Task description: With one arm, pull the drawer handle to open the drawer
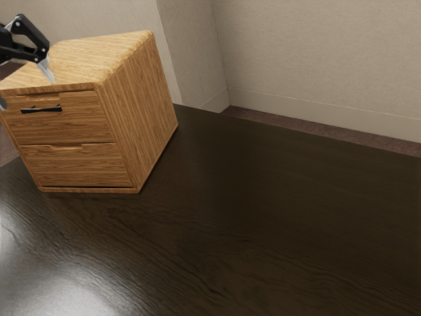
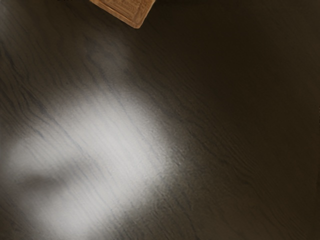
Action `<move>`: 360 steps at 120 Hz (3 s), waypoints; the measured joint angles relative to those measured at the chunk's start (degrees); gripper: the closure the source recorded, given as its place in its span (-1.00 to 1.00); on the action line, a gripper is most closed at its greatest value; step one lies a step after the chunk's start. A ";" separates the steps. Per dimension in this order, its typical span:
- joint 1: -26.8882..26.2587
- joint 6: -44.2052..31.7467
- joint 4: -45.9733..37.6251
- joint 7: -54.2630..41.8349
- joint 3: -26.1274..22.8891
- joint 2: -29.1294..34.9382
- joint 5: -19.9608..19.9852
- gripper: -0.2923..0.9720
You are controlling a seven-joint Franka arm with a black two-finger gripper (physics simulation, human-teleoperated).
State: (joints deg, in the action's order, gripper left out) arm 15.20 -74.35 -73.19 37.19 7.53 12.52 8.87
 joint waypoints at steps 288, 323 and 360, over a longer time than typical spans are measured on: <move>1.06 -31.54 -7.25 32.97 18.10 -15.89 2.19 -0.05; 4.16 -33.26 -6.88 31.21 18.02 -17.62 3.31 -0.03; 3.68 -36.16 -6.64 29.36 17.70 -19.58 5.10 -0.02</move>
State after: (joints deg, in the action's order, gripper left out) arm 18.88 -110.51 -79.83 66.55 25.23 -7.06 13.98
